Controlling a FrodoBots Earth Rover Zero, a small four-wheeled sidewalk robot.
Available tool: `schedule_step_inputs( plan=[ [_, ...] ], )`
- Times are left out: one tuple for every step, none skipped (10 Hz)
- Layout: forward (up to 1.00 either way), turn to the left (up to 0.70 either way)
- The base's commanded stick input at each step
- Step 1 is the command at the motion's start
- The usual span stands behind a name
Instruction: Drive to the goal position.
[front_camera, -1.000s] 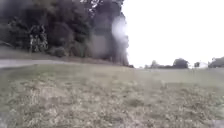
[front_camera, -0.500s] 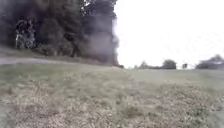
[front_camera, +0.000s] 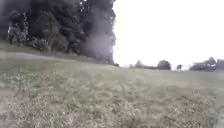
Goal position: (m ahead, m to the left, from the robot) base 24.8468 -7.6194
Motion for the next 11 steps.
schedule_step_inputs(
  plan=[
    [0.7, 0.0],
    [0.7, 0.0],
    [0.7, 0.0],
    [0.7, 0.0],
    [0.7, 0.0],
    [0.7, 0.0],
    [0.7, 0.0],
    [0.7, 0.0],
    [0.7, 0.0],
    [0.7, 0.0],
    [0.7, 0.0]
  ],
)
